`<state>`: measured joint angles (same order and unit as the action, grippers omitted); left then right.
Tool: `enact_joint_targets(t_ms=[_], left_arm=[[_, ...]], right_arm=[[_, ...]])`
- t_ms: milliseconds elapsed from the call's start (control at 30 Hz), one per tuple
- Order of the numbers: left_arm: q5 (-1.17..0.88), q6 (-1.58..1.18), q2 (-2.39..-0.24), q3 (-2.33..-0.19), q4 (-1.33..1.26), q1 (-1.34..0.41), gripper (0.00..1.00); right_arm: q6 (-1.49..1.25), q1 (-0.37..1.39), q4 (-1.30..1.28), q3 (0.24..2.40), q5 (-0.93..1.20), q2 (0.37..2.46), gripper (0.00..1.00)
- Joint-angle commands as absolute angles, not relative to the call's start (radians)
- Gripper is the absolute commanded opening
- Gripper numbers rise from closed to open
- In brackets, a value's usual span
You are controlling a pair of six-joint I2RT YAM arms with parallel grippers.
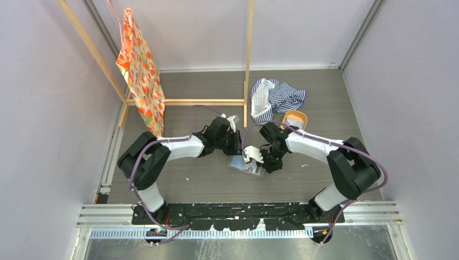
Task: Put the credit cards into the card holder
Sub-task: Insert the credit card into the card holder.
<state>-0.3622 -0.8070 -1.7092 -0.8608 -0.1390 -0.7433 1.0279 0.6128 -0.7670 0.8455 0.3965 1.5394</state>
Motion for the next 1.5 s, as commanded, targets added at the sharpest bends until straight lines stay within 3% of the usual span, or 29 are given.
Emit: enact_joint_targets(t_ms=[0, 467, 1200, 1467], left_arm=[[-0.332, -0.763, -1.737, -0.917, -0.085, -0.751, 0.15], [-0.384, -0.782, -1.823, -0.948, -0.075, -0.776, 0.25], [-0.486, -0.937, -1.908, -1.012, -0.266, -0.877, 0.25], [-0.471, -0.956, -1.905, -1.016, -0.283, -0.900, 0.32]], right_arm=[[0.977, 0.608, -0.702, 0.867, 0.350, 1.555, 0.01], [0.951, 0.638, -0.675, 0.870, 0.317, 1.596, 0.01], [0.922, 0.655, -0.645, 0.868, 0.313, 1.604, 0.01], [0.922, 0.655, -0.644, 0.869, 0.313, 1.600, 0.01]])
